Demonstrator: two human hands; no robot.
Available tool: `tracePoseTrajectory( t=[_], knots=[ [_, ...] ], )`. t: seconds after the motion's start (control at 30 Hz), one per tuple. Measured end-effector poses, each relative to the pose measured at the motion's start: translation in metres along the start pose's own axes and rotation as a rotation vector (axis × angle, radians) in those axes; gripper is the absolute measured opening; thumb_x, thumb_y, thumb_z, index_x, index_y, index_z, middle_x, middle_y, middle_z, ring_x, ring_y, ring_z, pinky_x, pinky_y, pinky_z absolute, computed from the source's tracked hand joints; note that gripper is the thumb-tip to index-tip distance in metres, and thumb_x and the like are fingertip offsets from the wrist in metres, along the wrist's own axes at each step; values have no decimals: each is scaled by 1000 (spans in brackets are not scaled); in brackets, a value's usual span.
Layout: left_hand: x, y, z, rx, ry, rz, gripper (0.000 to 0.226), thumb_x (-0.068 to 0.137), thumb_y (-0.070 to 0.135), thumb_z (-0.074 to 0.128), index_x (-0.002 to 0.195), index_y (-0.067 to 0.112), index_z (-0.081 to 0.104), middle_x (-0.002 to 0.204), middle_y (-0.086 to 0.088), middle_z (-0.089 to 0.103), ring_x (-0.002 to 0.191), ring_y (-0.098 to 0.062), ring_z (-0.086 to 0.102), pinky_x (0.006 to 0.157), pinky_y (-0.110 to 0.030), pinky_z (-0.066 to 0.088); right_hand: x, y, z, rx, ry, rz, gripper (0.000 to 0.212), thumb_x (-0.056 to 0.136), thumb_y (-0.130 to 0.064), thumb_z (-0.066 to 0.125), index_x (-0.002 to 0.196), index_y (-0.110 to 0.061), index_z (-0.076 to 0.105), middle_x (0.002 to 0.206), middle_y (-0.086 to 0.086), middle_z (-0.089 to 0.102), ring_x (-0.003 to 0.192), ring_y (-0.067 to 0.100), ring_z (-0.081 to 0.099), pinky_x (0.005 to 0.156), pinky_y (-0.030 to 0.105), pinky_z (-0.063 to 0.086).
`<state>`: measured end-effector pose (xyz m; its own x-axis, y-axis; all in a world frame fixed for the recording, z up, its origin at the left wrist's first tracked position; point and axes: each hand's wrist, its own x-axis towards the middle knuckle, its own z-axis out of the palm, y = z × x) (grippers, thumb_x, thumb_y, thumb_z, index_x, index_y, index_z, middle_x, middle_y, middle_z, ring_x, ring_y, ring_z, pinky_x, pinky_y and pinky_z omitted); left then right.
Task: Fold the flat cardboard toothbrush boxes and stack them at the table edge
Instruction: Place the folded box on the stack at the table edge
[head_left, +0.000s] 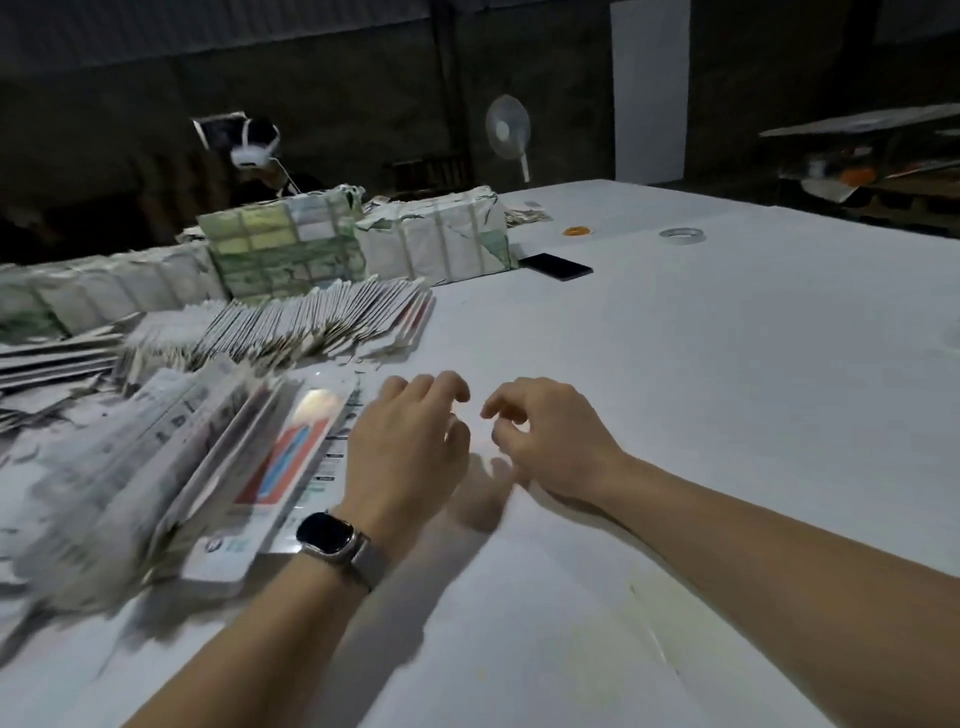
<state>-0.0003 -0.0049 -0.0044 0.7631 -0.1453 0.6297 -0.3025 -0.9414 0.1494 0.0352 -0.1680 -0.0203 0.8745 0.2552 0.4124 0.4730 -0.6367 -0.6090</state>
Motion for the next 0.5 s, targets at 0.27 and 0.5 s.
tracePoseTrajectory(
  t=[0.27,0.5],
  knots=[
    [14,-50,-23,448,-458,-391,51,94,23,41,144,28,30,143,-10,40,123,-41,54,107,-53,37,2,0,3,88,-6,-25,18,88,-16,58,96,-26,71,83,-16,62,88,11,57,83,32,47],
    [17,-38,-35,460,-226,-219,47,92,3,47,132,28,45,113,-4,64,88,-32,65,56,-33,38,2,0,3,135,-1,-16,20,86,-23,54,96,-28,70,81,-17,60,88,12,59,85,35,50]
  ],
)
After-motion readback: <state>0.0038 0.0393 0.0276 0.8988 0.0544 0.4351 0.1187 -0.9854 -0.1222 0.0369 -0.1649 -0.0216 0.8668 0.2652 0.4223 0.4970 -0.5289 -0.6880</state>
